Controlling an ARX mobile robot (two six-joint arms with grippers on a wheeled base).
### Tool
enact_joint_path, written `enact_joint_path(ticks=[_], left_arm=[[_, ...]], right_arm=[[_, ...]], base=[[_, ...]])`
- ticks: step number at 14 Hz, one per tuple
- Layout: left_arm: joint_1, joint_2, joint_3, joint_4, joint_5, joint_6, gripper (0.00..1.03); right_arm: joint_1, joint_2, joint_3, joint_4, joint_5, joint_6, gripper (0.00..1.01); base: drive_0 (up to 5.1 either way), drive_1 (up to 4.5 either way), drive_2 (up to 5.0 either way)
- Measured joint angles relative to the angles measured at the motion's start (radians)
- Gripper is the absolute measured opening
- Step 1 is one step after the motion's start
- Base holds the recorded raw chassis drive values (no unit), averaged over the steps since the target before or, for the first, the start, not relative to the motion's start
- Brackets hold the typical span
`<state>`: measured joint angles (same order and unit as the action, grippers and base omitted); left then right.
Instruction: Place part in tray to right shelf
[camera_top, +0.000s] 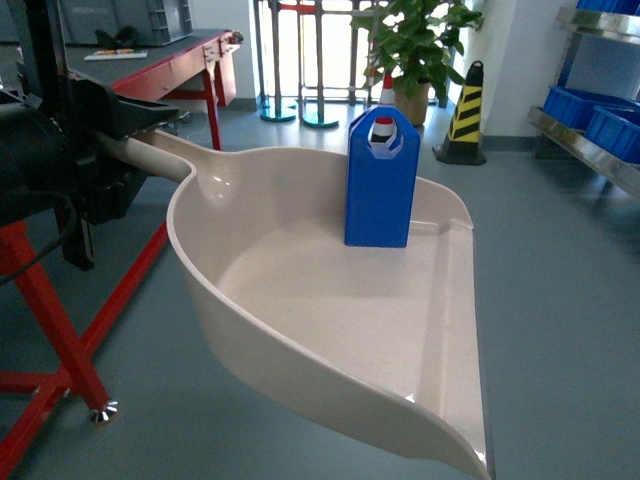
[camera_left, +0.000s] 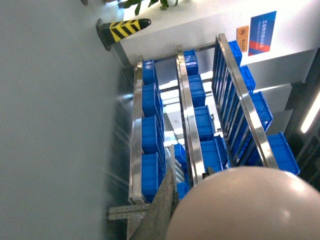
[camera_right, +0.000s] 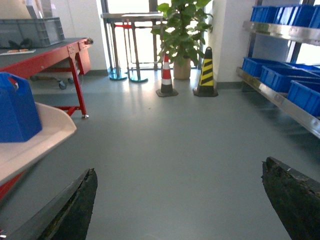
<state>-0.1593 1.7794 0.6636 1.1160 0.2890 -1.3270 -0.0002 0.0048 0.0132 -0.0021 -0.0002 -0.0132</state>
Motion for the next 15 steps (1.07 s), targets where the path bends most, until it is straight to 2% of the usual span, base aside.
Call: enact_joint_path(ticks=[15], left_arm=[[0.002,0.000,0.003,0.000,-0.003,0.000,0.12]], right_arm=[[0.000,0.000,0.000,-0.003,0.000,0.000,0.98]], base=[[-1.6,-1.60,-1.6]])
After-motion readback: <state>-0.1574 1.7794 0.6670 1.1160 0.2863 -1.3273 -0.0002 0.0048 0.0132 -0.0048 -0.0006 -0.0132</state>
